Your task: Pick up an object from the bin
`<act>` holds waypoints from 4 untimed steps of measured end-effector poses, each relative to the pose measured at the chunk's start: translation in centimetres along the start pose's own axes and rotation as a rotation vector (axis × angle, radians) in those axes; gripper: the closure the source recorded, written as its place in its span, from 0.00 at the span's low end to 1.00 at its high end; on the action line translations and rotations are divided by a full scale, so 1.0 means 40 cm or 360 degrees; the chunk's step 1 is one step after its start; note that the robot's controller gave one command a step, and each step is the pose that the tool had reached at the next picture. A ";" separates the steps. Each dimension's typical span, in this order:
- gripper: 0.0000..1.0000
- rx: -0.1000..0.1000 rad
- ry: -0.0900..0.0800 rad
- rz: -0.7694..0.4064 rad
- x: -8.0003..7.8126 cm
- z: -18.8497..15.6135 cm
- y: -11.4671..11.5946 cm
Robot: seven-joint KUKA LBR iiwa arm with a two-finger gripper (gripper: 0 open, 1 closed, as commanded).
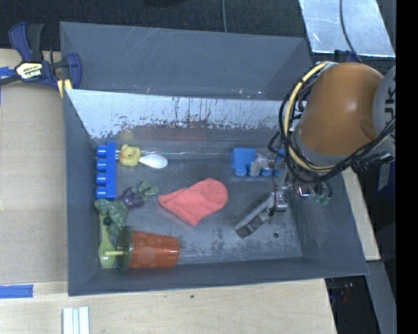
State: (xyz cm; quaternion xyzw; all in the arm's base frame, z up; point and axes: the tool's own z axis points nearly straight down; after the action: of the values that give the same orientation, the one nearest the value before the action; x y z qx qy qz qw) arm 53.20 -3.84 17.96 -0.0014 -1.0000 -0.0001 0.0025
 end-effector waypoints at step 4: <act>0.00 0.0000 -0.0016 0.0145 -0.167 0.249 0.294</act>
Offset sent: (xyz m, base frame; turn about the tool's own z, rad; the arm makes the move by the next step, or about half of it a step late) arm -0.0021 0.0595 -0.0667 0.0314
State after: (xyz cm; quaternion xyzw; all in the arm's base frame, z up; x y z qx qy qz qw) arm 59.88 7.91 7.98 -0.0471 -0.9989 0.0000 -0.0026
